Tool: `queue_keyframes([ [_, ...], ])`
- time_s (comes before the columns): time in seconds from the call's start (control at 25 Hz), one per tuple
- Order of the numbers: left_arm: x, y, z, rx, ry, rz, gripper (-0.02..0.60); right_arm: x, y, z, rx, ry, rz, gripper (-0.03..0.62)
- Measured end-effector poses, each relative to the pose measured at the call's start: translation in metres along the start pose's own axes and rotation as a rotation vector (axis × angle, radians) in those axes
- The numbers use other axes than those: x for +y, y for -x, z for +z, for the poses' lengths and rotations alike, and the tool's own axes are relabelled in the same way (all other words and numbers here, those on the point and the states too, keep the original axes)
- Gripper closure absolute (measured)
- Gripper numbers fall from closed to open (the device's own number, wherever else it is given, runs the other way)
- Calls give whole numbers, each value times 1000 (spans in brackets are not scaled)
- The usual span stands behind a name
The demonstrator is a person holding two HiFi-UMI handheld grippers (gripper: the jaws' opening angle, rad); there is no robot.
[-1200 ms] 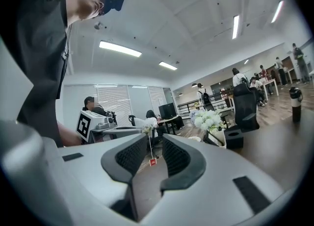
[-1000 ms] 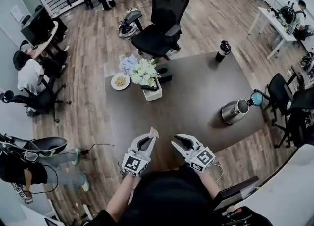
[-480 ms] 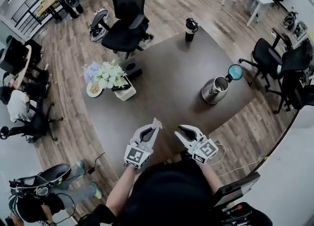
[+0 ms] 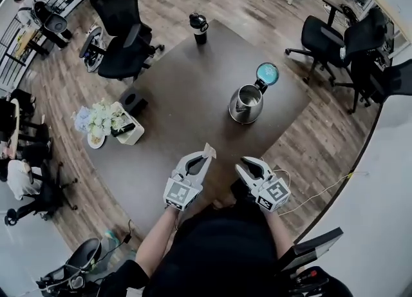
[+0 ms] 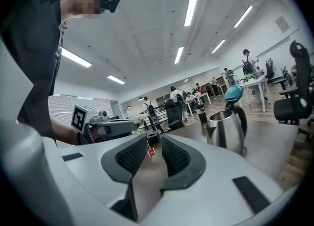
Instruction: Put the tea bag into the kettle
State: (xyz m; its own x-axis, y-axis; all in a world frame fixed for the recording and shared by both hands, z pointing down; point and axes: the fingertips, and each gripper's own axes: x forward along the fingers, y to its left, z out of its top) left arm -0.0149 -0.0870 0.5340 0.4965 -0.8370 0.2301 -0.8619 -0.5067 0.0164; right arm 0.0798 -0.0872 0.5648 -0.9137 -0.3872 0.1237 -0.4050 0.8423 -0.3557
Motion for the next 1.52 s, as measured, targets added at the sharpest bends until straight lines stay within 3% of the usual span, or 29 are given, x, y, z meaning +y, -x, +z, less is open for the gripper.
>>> queue_keyframes([
  [0.32,-29,-67,2,20,-31,-67,560,-74,42,10,-33,17,-93,494],
  [0.6,-34,-111,-1,53,-66,-51,560,-127,66,18,-46,6,-130,496],
  [0.88,-20,-142,10,59,-88,-16,560,-158,75,19,-59,-33,-151,497],
  [1.32,23,-205,75,-37,-104,20,560,-188,80,18,-73,-71,-175,500],
  [1.52,35,-233,81,-32,-95,25,560,-204,86,22,-95,-75,-205,500],
])
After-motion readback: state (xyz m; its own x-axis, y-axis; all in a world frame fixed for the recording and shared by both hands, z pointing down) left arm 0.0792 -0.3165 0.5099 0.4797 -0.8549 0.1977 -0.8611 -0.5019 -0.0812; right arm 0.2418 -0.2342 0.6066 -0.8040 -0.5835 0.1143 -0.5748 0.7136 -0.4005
